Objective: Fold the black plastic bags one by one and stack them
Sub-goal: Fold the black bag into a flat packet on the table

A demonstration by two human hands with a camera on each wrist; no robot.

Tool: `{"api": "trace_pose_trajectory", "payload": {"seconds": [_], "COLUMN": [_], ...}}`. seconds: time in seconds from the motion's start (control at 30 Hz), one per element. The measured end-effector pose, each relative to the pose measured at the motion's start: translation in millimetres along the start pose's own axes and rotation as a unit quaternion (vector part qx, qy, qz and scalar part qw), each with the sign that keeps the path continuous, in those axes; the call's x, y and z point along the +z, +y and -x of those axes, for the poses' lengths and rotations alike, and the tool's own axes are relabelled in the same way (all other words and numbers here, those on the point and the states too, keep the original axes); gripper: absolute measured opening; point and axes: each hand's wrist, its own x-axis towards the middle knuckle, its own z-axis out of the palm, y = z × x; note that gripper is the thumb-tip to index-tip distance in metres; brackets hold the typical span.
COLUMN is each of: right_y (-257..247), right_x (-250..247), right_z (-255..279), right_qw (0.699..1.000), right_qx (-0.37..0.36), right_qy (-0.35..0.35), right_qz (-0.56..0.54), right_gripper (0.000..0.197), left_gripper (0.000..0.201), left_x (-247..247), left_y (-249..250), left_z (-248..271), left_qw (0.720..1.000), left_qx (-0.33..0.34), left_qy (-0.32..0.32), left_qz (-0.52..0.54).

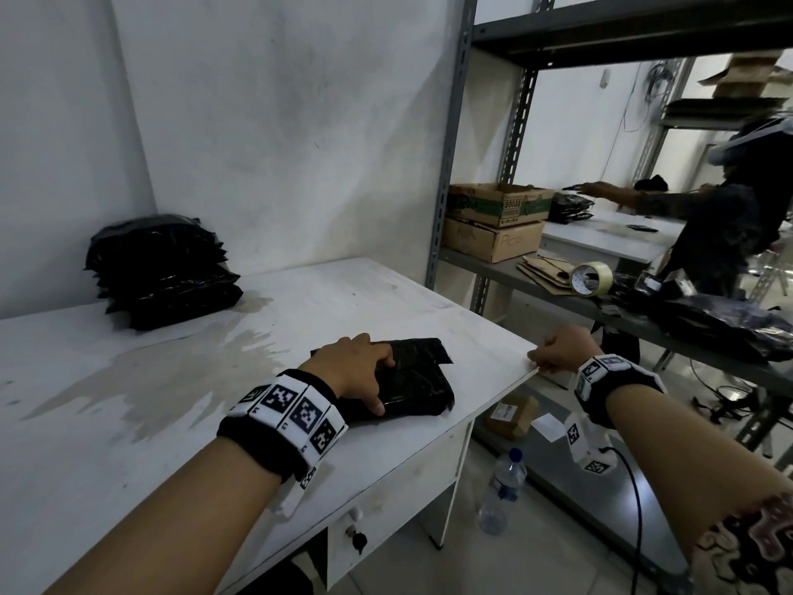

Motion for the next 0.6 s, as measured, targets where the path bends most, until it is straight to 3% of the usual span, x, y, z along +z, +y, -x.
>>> {"api": "trace_pose_trajectory", "payload": {"seconds": [0.37, 0.53, 0.6], "right_y": [-10, -16, -13], "right_x": [1, 9, 7], "right_z": [-2, 5, 2], "right_qw": [0.996, 0.995, 0.995], "right_qx": [0.089, 0.090, 0.086], "right_qy": [-0.024, -0.010, -0.019], "right_qz": [0.013, 0.037, 0.035], "right_gripper": [0.020, 0.031, 0.024], "left_gripper": [0.070, 0.071, 0.070], "left_x": [0, 0, 0], "left_y": [0, 0, -1], "left_z": [2, 2, 2], "left_qw": [1.000, 1.000, 1.000], "left_qx": [0.003, 0.006, 0.007], "left_qy": [0.000, 0.001, 0.002], "left_qz": [0.005, 0.005, 0.007]}}
